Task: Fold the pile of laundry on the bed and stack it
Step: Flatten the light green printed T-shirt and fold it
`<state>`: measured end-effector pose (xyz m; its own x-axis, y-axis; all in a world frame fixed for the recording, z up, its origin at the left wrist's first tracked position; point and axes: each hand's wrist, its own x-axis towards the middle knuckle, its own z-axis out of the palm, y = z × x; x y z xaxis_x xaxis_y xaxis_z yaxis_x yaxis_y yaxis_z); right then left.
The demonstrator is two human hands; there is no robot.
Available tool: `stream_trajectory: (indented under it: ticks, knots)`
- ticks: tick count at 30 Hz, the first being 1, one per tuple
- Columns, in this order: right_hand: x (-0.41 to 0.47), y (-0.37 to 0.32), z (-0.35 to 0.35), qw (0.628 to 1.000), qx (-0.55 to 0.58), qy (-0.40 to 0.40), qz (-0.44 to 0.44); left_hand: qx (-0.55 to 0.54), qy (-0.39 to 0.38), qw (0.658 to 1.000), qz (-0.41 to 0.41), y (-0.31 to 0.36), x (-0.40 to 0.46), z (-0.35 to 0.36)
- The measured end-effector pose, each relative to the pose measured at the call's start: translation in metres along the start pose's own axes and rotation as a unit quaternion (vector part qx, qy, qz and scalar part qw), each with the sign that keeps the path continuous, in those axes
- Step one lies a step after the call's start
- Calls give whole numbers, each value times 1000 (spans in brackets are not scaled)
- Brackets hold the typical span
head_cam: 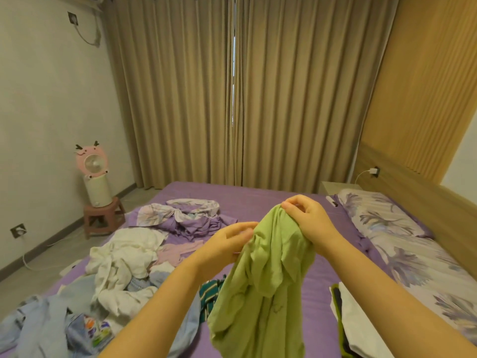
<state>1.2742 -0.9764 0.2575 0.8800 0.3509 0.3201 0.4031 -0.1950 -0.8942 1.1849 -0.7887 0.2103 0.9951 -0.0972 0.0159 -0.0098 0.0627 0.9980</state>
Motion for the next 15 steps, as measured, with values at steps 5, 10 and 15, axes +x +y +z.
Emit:
stream_trajectory:
  ticks: [5, 10, 15]
  knots:
    - [-13, 8, -2, 998, -54, -12, -22, -82, 100, 992, 7, 2, 8, 11]
    - [-42, 2, 2, 971, -100, -191, -104, -111, 97, 989, 3, 15, 20, 30]
    - [-44, 8, -3, 994, -36, -63, -84, -66, 44, 996, -41, 21, 24, 28]
